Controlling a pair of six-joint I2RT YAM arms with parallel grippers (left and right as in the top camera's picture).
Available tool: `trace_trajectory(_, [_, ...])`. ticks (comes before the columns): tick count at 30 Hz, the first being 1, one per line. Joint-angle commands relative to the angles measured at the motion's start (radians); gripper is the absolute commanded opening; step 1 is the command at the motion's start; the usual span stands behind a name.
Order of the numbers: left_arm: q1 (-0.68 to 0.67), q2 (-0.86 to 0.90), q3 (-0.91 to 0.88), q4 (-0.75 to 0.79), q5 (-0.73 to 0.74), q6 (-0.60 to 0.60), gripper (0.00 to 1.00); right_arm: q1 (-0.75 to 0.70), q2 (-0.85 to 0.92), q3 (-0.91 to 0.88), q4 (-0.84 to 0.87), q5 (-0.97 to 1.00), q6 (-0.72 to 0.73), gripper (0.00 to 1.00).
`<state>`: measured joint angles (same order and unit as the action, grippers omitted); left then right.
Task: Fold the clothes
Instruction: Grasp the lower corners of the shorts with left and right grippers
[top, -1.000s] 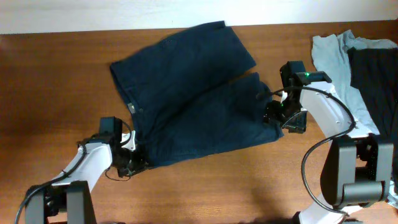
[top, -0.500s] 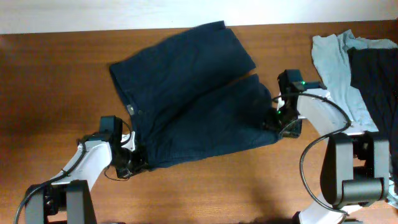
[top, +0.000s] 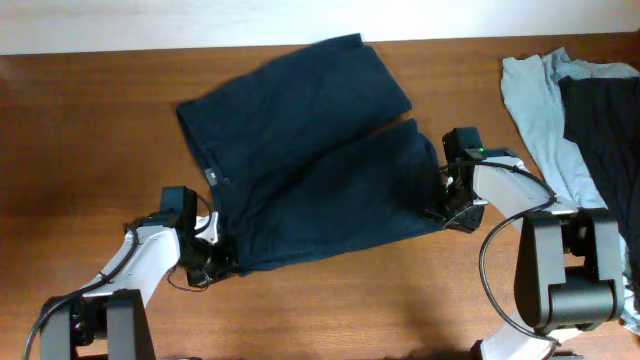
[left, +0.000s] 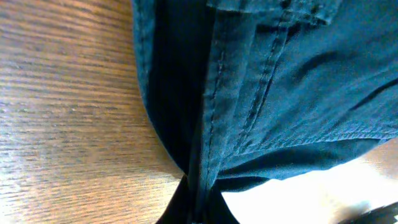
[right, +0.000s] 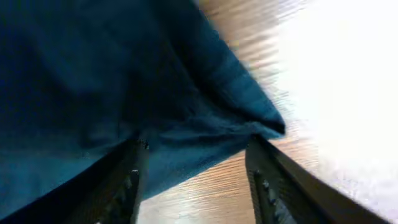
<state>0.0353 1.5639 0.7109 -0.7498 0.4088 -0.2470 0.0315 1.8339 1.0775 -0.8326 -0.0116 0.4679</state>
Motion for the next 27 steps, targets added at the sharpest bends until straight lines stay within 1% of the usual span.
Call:
trace_trajectory(1, [0.0, 0.011, 0.014, -0.007, -0.014, 0.033, 0.01, -0.007, 0.005, -0.013, 0.009, 0.112, 0.021, 0.23])
trace_trajectory(2, [0.0, 0.011, 0.014, -0.007, -0.014, 0.033, 0.0, -0.007, 0.005, -0.013, 0.01, 0.127, 0.02, 0.07])
trace_trajectory(3, [0.0, 0.011, 0.014, -0.01, -0.013, 0.036, 0.0, -0.007, 0.005, -0.012, 0.008, 0.129, 0.015, 0.04])
trace_trajectory(5, [0.0, 0.011, 0.014, -0.019, -0.017, 0.053, 0.01, -0.006, -0.008, -0.011, -0.01, 0.129, -0.016, 0.04])
trace_trajectory(9, [0.0, 0.011, 0.014, -0.035, -0.039, 0.062, 0.01, -0.006, -0.079, -0.011, -0.052, 0.128, -0.018, 0.05])
trace_trajectory(10, [0.0, 0.011, 0.014, -0.034, -0.039, 0.062, 0.0, -0.007, -0.099, -0.011, -0.069, 0.128, -0.018, 0.15])
trace_trajectory(11, [0.0, 0.011, 0.014, -0.033, -0.039, 0.062, 0.01, -0.007, -0.113, -0.012, -0.087, 0.129, -0.018, 0.47])
trace_trajectory(12, [0.0, 0.011, 0.014, -0.033, -0.039, 0.062, 0.01, -0.007, -0.118, -0.012, -0.098, 0.127, -0.018, 0.66])
trace_trajectory(13, [0.0, 0.011, 0.014, -0.033, -0.039, 0.062, 0.01, -0.007, -0.117, -0.012, -0.101, 0.115, -0.028, 0.79])
trace_trajectory(15, [0.0, 0.011, 0.014, -0.028, -0.039, 0.062, 0.01, -0.007, -0.107, -0.015, -0.091, 0.063, -0.064, 0.86])
trace_trajectory(19, [0.0, 0.011, 0.014, -0.025, -0.04, 0.062, 0.01, -0.007, -0.08, -0.039, -0.048, 0.042, -0.068, 0.88])
trace_trajectory(21, [0.0, 0.011, 0.014, -0.025, -0.039, 0.062, 0.01, -0.008, -0.064, -0.064, -0.017, 0.042, -0.067, 0.88])
trace_trajectory(22, [0.0, 0.011, 0.014, -0.025, -0.04, 0.062, 0.01, -0.01, -0.059, -0.077, -0.002, 0.037, -0.067, 0.86])
trace_trajectory(24, [0.0, 0.011, 0.014, -0.025, -0.04, 0.062, 0.01, -0.014, -0.058, -0.098, 0.039, 0.014, -0.068, 0.78])
trace_trajectory(25, [0.0, 0.011, 0.014, -0.025, -0.04, 0.062, 0.01, -0.014, -0.058, -0.103, 0.053, -0.002, -0.068, 0.71])
trace_trajectory(26, [0.0, 0.011, 0.014, -0.025, -0.04, 0.062, 0.0, -0.014, -0.058, -0.105, 0.063, -0.013, -0.068, 0.66])
trace_trajectory(27, [0.0, 0.011, 0.014, -0.025, -0.039, 0.062, 0.01, -0.014, -0.058, -0.105, 0.066, -0.029, -0.068, 0.55])
